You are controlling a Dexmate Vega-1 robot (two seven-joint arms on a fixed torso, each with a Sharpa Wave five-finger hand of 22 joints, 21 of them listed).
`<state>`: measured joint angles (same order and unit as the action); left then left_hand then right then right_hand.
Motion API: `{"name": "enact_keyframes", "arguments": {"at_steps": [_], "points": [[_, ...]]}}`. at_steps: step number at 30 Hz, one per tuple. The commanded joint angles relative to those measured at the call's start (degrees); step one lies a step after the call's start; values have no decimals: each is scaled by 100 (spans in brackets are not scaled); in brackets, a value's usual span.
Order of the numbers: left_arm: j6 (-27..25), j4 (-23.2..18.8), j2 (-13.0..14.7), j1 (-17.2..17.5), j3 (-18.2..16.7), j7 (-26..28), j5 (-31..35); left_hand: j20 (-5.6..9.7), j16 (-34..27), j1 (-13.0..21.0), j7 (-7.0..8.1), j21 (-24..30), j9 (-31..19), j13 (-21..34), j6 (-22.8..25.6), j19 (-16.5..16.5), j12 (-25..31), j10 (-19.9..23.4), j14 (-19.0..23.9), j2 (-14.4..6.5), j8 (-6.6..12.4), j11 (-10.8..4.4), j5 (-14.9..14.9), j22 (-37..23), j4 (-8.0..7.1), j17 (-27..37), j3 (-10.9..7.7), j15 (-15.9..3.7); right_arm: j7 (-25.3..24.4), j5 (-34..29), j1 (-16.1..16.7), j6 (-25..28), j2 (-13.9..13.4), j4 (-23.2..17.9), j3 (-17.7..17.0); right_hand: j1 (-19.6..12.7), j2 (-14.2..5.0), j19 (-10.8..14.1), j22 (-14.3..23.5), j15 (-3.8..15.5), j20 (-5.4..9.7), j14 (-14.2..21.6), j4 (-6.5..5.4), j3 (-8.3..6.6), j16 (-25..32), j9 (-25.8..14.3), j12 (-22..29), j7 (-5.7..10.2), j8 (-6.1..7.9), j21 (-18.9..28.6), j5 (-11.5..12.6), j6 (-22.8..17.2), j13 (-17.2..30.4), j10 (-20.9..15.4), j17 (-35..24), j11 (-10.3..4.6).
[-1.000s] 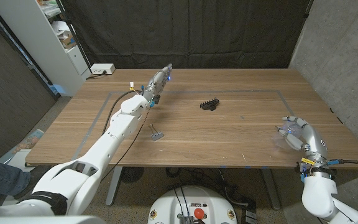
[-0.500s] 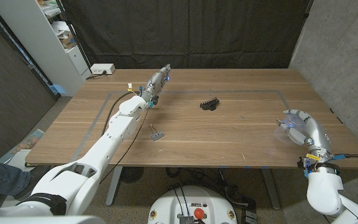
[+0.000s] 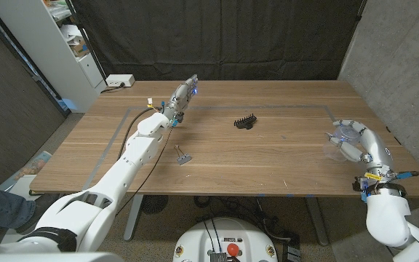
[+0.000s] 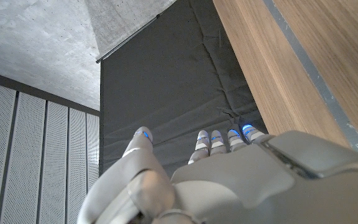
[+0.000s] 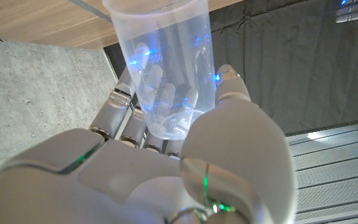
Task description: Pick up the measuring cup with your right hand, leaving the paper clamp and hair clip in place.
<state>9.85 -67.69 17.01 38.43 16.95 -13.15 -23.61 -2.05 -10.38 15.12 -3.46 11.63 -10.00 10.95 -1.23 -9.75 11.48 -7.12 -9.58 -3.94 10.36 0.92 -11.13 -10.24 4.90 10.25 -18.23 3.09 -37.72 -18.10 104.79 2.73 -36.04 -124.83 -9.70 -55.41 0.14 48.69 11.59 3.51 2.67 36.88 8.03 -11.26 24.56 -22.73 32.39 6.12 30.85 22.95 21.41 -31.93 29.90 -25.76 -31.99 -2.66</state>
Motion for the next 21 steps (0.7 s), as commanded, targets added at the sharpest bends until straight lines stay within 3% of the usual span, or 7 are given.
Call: {"name": "enact_keyframes", "arguments": {"at_steps": [1,21], "points": [[126,205,-39,-30,-54,-125,-76,-35,-33,-10,23,-8,-20,14,20,-292,49,-5,-113,-46,33,-5,22,-30,26,14,-6,2,392,-103,64,-3,231,-411,-381,-469,-535,273,35,238,332,53,-12,-45,-12,-3,46,-36,12,37,-34,25,29,20,-36,26],[258,522,-119,-172,-126,-241,-71,-39,-32,-8,22,-8,-20,14,28,-298,50,-2,-115,-56,36,-1,24,-31,35,14,-6,7,908,-224,-255,-12,505,-628,-630,-479,-547,274,40,256,339,90,-13,-78,-55,13,55,-34,-5,98,-175,28,81,45,-117,41]]}}
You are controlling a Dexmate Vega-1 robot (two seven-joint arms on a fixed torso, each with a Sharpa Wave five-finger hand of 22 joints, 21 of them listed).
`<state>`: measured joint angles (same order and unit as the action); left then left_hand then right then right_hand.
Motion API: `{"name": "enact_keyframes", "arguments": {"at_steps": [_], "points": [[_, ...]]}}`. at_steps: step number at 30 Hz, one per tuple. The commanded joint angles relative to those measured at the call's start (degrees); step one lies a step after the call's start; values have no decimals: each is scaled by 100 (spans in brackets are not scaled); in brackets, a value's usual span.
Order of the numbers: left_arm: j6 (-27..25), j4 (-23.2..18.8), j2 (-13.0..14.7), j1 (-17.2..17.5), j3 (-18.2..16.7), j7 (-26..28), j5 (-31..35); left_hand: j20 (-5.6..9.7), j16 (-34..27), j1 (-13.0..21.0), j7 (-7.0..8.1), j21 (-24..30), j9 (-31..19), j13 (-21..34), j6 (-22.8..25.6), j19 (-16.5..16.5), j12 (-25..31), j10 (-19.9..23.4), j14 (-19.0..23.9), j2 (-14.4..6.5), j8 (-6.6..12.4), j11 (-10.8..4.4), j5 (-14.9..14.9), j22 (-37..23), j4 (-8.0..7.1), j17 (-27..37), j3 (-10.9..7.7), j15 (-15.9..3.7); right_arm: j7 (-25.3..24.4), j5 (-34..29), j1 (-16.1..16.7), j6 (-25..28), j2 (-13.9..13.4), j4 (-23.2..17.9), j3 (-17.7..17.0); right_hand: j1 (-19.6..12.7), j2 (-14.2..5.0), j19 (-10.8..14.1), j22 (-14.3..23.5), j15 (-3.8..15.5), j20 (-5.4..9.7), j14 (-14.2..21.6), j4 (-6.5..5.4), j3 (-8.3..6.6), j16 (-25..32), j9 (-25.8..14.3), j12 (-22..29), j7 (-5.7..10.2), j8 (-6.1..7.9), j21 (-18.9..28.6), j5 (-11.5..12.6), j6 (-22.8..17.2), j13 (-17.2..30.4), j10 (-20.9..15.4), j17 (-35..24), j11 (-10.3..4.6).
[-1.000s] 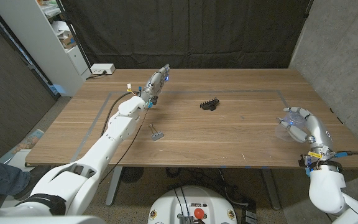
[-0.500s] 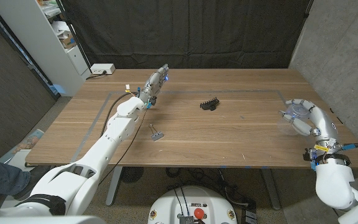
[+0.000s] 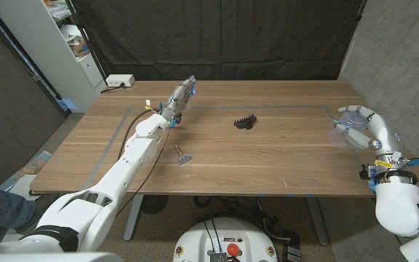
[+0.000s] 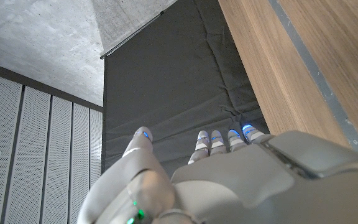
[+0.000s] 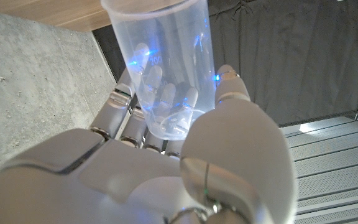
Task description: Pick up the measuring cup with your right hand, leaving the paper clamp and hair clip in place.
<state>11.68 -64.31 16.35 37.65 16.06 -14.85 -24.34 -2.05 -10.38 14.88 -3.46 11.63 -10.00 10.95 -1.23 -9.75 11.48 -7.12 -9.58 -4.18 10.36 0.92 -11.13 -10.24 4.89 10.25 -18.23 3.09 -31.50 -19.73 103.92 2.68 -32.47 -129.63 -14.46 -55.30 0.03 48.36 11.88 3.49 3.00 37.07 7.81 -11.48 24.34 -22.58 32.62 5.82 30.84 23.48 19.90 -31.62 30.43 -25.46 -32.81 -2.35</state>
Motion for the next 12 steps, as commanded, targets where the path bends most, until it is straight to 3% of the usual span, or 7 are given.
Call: {"name": "enact_keyframes", "arguments": {"at_steps": [1,12], "points": [[65,203,-65,-106,-38,-77,-4,-43,-34,16,22,-9,-20,14,29,-302,50,-2,-111,-33,36,5,24,-31,36,14,-6,11,298,-49,-188,-16,164,-161,-172,-494,-534,305,11,255,307,70,12,-59,-38,-2,31,-7,-8,49,-34,4,31,20,-41,2],[69,287,-118,-142,-24,-117,29,-45,-31,18,25,-10,-20,14,30,-307,45,-15,-120,-38,36,1,25,-31,42,14,-5,4,419,-88,-203,-60,312,-212,-255,-505,-544,300,12,252,318,76,13,-84,-73,2,34,-11,-21,84,-106,15,56,27,-83,20]]}}
